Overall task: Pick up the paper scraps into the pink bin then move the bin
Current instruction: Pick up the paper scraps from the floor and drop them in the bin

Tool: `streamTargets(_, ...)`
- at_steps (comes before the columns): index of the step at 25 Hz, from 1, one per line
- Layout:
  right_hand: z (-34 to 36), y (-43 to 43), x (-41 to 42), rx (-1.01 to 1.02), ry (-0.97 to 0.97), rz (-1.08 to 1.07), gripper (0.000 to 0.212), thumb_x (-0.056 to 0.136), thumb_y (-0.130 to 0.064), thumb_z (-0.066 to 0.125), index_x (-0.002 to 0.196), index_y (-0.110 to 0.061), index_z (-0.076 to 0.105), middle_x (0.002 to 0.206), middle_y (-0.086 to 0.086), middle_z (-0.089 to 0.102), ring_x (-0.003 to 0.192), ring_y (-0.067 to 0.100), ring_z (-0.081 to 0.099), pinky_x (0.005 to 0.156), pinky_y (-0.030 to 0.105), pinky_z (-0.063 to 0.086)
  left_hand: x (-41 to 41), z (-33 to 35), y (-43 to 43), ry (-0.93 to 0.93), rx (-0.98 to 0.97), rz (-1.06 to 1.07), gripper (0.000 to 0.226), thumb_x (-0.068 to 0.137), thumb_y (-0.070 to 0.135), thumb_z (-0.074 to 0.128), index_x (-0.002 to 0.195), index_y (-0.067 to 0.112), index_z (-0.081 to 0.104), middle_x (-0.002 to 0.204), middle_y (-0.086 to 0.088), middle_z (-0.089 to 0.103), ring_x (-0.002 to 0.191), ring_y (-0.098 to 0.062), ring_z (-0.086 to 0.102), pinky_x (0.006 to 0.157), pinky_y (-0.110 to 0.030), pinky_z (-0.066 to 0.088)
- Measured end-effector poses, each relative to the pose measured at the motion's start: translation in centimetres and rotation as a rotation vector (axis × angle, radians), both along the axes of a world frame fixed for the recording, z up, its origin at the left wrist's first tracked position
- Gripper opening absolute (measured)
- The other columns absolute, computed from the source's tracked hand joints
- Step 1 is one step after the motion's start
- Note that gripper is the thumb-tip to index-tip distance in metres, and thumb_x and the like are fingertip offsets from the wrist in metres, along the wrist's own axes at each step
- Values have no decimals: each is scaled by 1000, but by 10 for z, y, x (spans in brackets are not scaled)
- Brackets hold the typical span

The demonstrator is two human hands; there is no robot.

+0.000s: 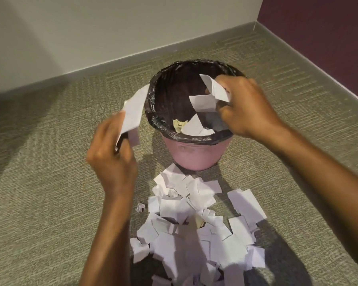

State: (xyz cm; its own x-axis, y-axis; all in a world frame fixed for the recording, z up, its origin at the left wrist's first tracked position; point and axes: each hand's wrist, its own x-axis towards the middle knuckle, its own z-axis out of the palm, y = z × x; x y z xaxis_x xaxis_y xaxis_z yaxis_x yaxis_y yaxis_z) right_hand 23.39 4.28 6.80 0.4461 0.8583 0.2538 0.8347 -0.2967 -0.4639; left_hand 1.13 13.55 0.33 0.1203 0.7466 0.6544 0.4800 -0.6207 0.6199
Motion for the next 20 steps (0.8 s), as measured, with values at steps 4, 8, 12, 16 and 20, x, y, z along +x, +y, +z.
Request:
streamTargets(4, -27, 20, 13, 18, 158, -6, 26, 82, -1, 62, 106, -11, 59, 95, 8, 66, 85, 27, 63, 66, 34, 49, 56, 33, 25, 189, -84, -286, 32, 83, 1, 58, 111, 10, 71, 105, -7, 71, 89, -12, 61, 80, -18, 51)
streamTargets(8, -39, 28, 16, 4, 330, -7, 41, 89, -5, 63, 128, -10, 55, 129, 10, 56, 111, 18, 62, 93, 32, 52, 96, 27, 38, 507, -200, -382, 46, 80, 41, 73, 116, 13, 68, 112, -9, 67, 99, -22, 62, 84, -38, 51)
streamTargets(12, -26, 6, 7, 247, 273, 29, 17, 89, -6, 59, 101, -12, 69, 102, 6, 66, 81, 18, 62, 73, 30, 51, 100, 23, 29, 504, -191, -396, 65, 71, 63, 70, 118, 18, 65, 118, -3, 63, 108, -22, 59, 91, -45, 49)
streamTargets(16, -25, -44, -26, 279, 508, 213, 17, 87, 1, 61, 84, -12, 72, 64, 4, 64, 48, 13, 52, 43, 29, 42, 77, 16, 5, -86, -192, -21, 34, 90, 47, 53, 64, 24, 49, 76, 5, 50, 72, -16, 49, 77, -48, 49)
streamTargets(20, -76, -82, -43, -54, 477, 186, 14, 87, -3, 59, 85, -9, 71, 57, -12, 55, 44, 0, 44, 45, 16, 33, 36, -51, -38, 27, -544, 308, 16, 92, 29, 48, 80, 19, 49, 91, -2, 54, 88, -21, 52, 92, -51, 44)
